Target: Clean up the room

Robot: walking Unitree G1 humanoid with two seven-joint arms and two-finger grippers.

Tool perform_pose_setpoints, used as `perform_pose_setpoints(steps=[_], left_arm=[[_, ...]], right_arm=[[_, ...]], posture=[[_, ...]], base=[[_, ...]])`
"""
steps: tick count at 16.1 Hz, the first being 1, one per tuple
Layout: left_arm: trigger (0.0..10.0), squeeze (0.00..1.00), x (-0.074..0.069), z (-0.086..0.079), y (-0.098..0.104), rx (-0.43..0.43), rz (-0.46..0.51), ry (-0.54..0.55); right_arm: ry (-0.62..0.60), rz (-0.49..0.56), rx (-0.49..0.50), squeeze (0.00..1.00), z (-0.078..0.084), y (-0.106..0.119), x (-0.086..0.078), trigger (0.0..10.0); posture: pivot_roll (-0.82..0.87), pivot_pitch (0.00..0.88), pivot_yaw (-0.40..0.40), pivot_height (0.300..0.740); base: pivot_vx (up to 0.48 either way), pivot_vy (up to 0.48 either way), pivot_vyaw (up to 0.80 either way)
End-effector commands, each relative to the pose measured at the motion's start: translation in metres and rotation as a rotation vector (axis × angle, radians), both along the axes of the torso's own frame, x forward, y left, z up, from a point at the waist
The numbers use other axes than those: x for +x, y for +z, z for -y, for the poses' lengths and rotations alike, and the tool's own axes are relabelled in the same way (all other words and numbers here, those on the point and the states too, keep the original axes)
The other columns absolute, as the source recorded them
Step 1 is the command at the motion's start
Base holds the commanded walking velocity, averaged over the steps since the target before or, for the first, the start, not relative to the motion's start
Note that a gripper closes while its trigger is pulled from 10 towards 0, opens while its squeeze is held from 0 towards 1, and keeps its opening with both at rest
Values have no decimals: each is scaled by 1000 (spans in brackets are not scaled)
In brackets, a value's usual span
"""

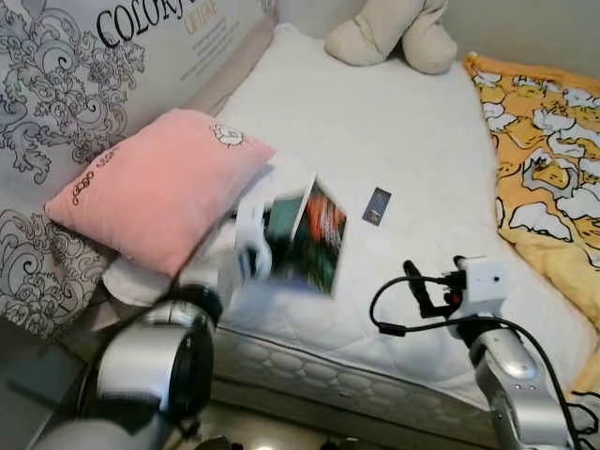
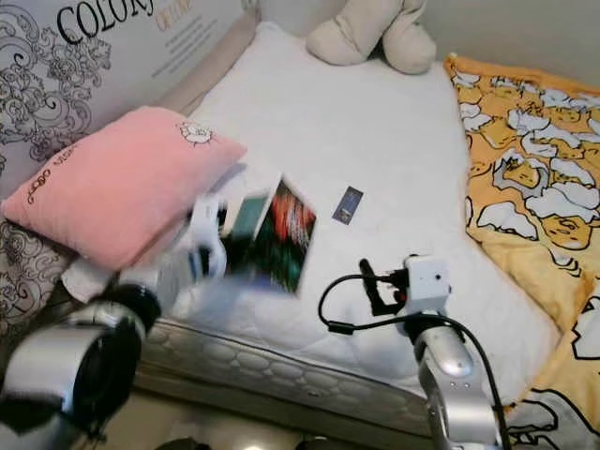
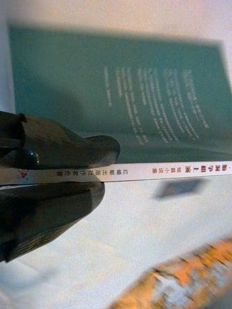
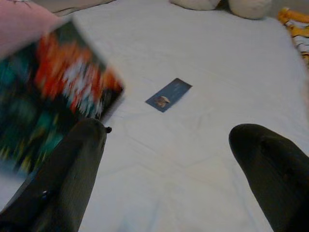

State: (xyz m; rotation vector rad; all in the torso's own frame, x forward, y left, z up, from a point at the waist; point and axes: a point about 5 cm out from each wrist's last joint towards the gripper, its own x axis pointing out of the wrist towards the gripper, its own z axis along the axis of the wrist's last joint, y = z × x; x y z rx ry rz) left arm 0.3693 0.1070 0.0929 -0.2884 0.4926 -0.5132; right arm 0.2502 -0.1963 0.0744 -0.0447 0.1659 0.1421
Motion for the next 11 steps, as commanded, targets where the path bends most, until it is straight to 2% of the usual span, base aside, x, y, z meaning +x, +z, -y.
perform_pose_setpoints(steps=[1, 2, 3, 4, 5, 6, 7, 8, 9, 11], left_arm=[[10000, 0, 15, 4, 32, -28, 139, -14], [10000, 0, 28, 3, 63, 58, 292, -20], [10000, 0, 31, 4, 76, 64, 339, -32], [10000, 0, 34, 5, 88, -1, 351, -49], [10000, 0, 35, 5, 91, -20, 351, -50], [10000, 0, 35, -1, 88, -58, 308, -34], [10000, 0, 31, -25, 65, -50, 193, 96], [10000, 0, 26, -41, 47, -28, 115, 190], [10000, 0, 23, -46, 39, -12, 83, 216], [10000, 0, 4, -65, 1, 46, -49, 304]], right_arm=[[-11, 0, -3, 0, 2, 3, -1, 10000], [-13, -1, 0, 0, 0, 2, -1, 10000], [-15, -2, 2, 0, 0, 2, -1, 10000], [-17, -5, 4, 0, 0, 1, -1, 10000], [-18, -6, 4, 0, 0, 1, -1, 10000], [-18, -10, 6, 0, 0, 1, -2, 10000], [-13, -17, 6, 0, -1, 0, -2, 10000], [-8, -21, 5, 0, -1, 1, -2, 10000], [-3, -24, 4, 0, -1, 1, -3, 10000], [24, -46, -8, 0, -1, -2, -8, 10000]], posture=[[-178, 52, -58, 740], [-174, 48, -54, 740], [-172, 47, -54, 740], [-168, 46, -54, 740], [-168, 46, -54, 740], [-166, 46, -57, 740], [-167, 50, -62, 740], [-170, 58, -71, 740], [-173, 66, -81, 740], [-180, 72, -97, 740]], base=[[0, 0, 0], [0, 0, 0], [0, 0, 0], [0, 0, 0], [0, 0, 0], [0, 0, 0], [0, 0, 0], [0, 0, 0], [0, 0, 0], [0, 0, 0]])
